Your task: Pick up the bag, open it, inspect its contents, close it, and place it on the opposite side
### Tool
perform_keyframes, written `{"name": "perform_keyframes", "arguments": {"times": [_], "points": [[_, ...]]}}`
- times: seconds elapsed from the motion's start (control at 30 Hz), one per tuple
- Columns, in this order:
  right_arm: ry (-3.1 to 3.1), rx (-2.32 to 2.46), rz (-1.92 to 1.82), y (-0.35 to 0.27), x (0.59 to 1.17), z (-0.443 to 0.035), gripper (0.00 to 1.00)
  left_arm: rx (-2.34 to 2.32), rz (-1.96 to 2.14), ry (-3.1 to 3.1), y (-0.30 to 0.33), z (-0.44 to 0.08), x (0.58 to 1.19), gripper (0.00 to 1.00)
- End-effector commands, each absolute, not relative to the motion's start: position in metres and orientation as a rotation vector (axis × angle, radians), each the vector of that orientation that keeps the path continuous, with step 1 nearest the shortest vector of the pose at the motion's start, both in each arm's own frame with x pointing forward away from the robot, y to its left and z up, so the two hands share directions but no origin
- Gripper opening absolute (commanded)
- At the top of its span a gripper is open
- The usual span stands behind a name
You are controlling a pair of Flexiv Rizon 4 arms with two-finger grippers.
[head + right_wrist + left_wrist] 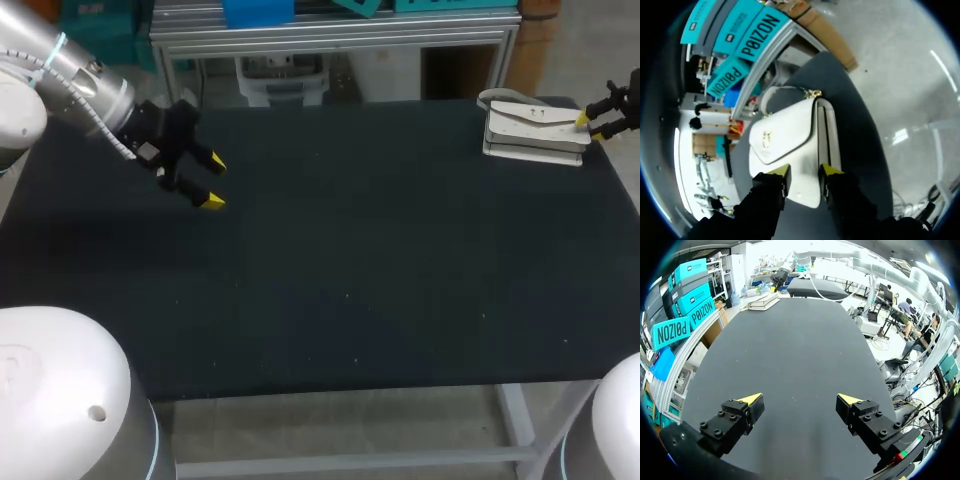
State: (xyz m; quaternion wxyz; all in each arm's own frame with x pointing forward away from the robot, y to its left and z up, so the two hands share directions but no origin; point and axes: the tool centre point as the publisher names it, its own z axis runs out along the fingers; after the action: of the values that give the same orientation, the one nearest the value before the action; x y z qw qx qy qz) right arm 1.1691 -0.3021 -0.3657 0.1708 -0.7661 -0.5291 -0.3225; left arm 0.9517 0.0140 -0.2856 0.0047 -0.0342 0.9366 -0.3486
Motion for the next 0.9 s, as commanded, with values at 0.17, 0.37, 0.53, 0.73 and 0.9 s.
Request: {"name": "perform_keyframes", "arguments": {"times": [0.17, 0.37, 0.53, 0.73, 0.9], "points": [[-1.539, -2.039, -0.873, -0.299, 1.179, -0.375, 0.00, -0.107, -1.096, 2.930, 0.014, -0.287, 0.952, 1.00], [-1.588, -1.917, -0.866, -0.287, 1.165, -0.378, 0.00, -0.107, -1.096, 2.930, 0.014, -0.287, 0.952, 1.00], [-1.621, -1.802, -0.866, -0.273, 1.150, -0.378, 0.00, -0.107, -1.096, 2.930, 0.014, -0.287, 0.952, 1.00], [-1.668, -1.708, -0.850, -0.253, 1.135, -0.375, 0.00, -0.107, -1.096, 2.930, 0.014, -0.287, 0.952, 1.00], [-1.681, -1.667, -0.852, -0.241, 1.123, -0.372, 0.00, -0.107, -1.096, 2.930, 0.014, -0.287, 0.952, 1.00]]}}
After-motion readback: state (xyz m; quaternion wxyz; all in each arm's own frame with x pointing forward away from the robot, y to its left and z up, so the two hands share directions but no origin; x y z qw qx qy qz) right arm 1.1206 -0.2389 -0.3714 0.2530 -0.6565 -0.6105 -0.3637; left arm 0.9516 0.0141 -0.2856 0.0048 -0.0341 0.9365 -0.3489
